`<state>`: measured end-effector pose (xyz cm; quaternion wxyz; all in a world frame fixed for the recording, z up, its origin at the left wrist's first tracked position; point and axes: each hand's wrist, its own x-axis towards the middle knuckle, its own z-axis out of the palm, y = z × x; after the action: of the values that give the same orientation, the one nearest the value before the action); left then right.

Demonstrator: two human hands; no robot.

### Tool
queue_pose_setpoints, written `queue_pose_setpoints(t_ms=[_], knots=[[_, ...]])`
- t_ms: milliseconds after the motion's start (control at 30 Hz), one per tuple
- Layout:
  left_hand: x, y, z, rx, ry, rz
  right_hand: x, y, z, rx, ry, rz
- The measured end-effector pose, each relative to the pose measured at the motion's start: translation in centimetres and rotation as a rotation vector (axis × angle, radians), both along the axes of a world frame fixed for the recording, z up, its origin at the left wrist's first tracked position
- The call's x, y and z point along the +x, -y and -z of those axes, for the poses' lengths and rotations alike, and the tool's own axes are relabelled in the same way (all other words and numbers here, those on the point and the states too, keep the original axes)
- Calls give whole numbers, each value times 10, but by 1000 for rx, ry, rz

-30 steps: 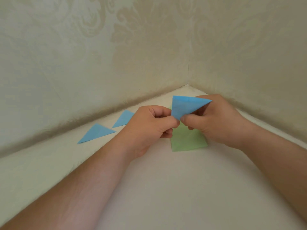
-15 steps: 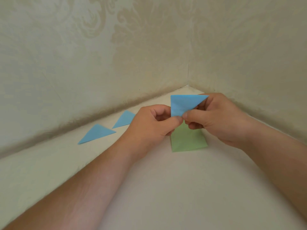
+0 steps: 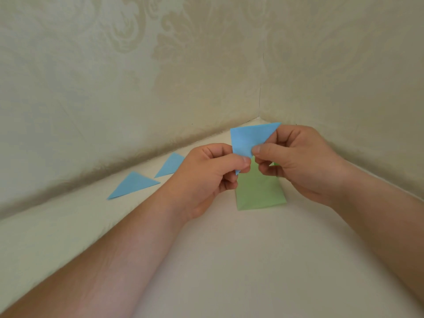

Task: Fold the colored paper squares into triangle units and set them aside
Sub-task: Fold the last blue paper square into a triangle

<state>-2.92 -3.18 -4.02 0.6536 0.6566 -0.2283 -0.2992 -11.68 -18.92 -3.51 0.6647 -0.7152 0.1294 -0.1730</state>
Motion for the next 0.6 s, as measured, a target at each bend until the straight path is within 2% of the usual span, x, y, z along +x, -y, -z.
queue_pose_setpoints(t_ms=[200, 433, 600], knots=[[0, -1, 0, 3, -21, 15, -2, 1, -2, 34, -13, -50], [-2, 3, 3, 58, 227, -98, -3, 1, -2, 3, -28, -72], [-1, 3, 3, 50, 235, -124, -3, 4, -3, -2, 13, -50]])
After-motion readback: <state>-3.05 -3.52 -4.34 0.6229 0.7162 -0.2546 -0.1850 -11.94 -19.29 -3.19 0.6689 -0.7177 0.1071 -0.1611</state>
